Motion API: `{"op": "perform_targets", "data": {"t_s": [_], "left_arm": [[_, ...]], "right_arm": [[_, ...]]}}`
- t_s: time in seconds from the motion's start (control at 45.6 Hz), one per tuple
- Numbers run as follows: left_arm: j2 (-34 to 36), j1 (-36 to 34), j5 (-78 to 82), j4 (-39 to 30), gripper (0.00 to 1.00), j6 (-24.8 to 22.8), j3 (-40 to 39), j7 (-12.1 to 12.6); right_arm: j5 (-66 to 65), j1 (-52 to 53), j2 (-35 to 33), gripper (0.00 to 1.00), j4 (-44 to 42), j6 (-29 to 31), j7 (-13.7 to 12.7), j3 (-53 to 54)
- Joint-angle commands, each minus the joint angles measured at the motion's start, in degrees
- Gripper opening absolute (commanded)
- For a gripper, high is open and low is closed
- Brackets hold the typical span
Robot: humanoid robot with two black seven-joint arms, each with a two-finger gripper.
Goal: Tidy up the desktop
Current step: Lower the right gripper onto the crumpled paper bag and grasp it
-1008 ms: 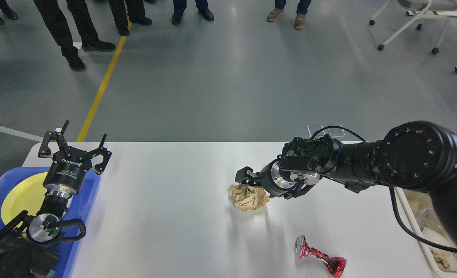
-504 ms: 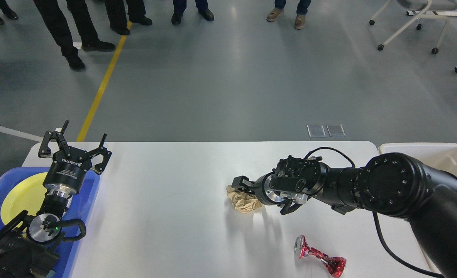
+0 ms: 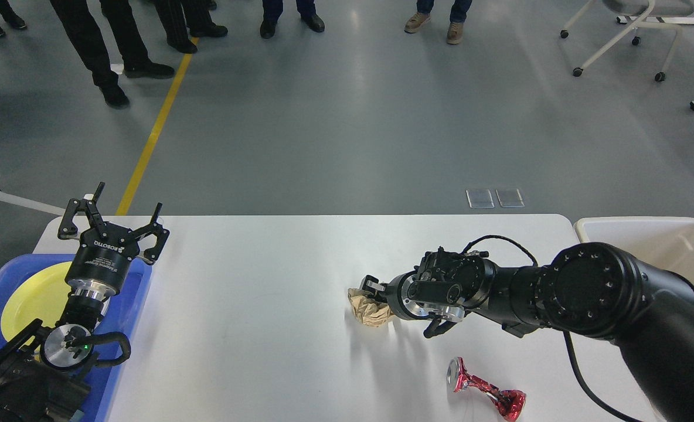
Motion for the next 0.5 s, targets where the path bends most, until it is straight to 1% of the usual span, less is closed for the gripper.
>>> {"op": "perform_targets", "data": {"t_s": [0.0,0.044,0.11,0.219,0.482], "left_arm": [[0.0,0.0,0.04,0.0,0.96,0.0,0.05,0.0],[0.0,0.0,0.04,0.0,0.96,0.0,-0.04,0.0],[0.0,0.0,-0.05,0.0,0.96,0.0,0.05,0.0],[0.0,0.0,0.04,0.0,0.96,0.0,0.05,0.0],[0.0,0.0,-0.05,0.0,0.96,0.0,0.05,0.0]], "right_arm": [[0.01,0.07,-0.09,0.11,0.04,0.08,-0.01,-0.02],[0.09,0.07,-0.27,0.1,0.04,0.0,-0.01,-0.02],[0.09,0.07,-0.27,0.0,0.22,0.26,-0.01,-0.02],[0.18,0.25,-0.71,0.0,1.18,0.87,-0.18,-0.02],[0.45,1.04,-0.97,0.0,2.15,-0.01,-0.18,0.07]]}}
